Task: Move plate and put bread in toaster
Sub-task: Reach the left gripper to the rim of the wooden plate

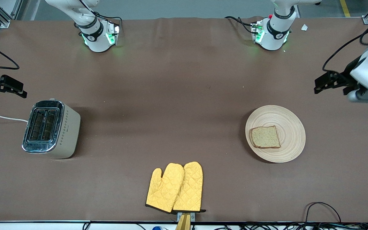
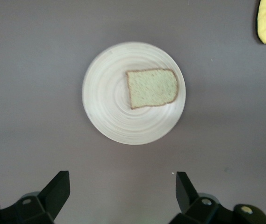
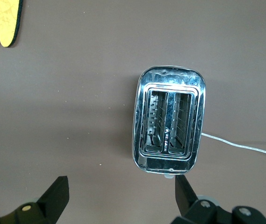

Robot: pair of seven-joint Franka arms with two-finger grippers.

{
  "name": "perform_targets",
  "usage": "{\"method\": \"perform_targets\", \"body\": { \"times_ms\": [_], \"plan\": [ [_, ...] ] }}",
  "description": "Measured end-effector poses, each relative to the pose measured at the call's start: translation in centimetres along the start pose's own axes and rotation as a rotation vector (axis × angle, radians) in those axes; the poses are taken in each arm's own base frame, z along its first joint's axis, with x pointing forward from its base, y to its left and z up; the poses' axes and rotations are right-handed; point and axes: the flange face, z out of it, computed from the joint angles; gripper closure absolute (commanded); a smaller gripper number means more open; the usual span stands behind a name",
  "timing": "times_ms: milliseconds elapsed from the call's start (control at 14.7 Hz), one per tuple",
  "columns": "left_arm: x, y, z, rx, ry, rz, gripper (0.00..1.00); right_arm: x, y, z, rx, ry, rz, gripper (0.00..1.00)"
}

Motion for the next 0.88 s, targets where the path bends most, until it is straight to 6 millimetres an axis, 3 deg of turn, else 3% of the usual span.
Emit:
{"method": "perform_targets", "body": {
  "times_ms": [204,545,681,885],
  "plan": [
    [3.9,-4.6,7.8,-0.149,-0.126,-0.036,0.00,0.0,0.0,0.0,0.000,0.000,0.000,0.00],
    [8.0,-18.0,22.2,-0.429,-0.178,-0.026,0.00,0.0,0.0,0.0,0.000,-0.001,0.000,0.00],
    [8.8,-21.2,28.2,-0.503,-0.157,0.004,0.00,0.0,0.0,0.0,0.002,-0.001,0.000,0.00],
    [9.2,-23.6,36.0,-0.606,-0.115,0.054,0.00,0.0,0.0,0.0,0.003,-0.001,0.001,0.00]
  ]
}}
